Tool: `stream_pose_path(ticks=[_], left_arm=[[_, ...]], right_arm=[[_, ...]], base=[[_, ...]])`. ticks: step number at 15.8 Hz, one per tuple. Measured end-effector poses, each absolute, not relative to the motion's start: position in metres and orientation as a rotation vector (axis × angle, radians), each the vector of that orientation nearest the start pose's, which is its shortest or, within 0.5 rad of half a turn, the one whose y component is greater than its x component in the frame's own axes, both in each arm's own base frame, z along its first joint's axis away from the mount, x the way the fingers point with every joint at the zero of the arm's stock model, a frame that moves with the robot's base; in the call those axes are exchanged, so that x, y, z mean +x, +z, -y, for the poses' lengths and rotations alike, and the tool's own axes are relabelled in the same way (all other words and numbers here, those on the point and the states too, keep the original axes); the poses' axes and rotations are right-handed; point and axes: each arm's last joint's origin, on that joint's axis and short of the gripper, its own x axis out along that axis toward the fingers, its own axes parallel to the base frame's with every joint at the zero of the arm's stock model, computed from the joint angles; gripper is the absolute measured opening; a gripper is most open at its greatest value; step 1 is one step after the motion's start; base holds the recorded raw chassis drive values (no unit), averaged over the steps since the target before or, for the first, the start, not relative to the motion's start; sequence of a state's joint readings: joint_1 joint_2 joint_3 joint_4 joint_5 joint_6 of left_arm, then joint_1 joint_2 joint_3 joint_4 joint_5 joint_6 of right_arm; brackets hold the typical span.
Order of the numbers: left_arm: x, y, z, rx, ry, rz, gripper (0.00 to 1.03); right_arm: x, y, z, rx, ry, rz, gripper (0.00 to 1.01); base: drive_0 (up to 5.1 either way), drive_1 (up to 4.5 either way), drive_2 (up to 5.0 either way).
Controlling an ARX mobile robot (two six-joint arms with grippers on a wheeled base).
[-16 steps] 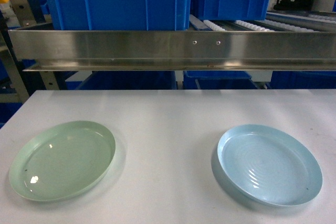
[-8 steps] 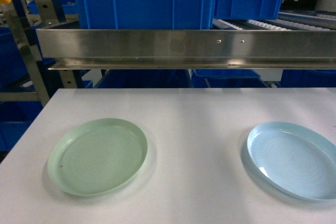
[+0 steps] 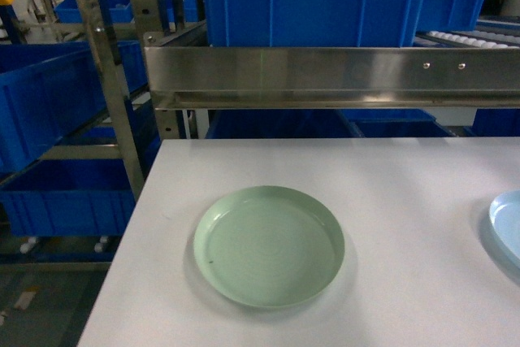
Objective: Sort and place red and yellow blocks in left bins
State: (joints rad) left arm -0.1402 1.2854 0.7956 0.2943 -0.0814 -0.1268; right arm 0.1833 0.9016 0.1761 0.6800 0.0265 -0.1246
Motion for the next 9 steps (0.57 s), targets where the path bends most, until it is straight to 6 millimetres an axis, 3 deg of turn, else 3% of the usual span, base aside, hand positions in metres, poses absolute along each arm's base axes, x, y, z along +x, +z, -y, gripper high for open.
stream_pose_path(ticks=[4, 9], left_arm=[[0.2824, 0.2756, 0.0375, -0.105, -0.046, -0.199, 0.27], [0.2823, 0.2757, 0.0381, -0.105, -0.051, -0.198, 0.27]], right_arm=[[0.1730, 0.1891, -0.0314, -0.129, 0.160, -0.030, 0.27], [0.1727, 0.1894, -0.0313, -0.129, 0.160, -0.029, 0.27]], base=[[0.0, 0.00, 0.0], [-5.0, 2.39, 2.4]])
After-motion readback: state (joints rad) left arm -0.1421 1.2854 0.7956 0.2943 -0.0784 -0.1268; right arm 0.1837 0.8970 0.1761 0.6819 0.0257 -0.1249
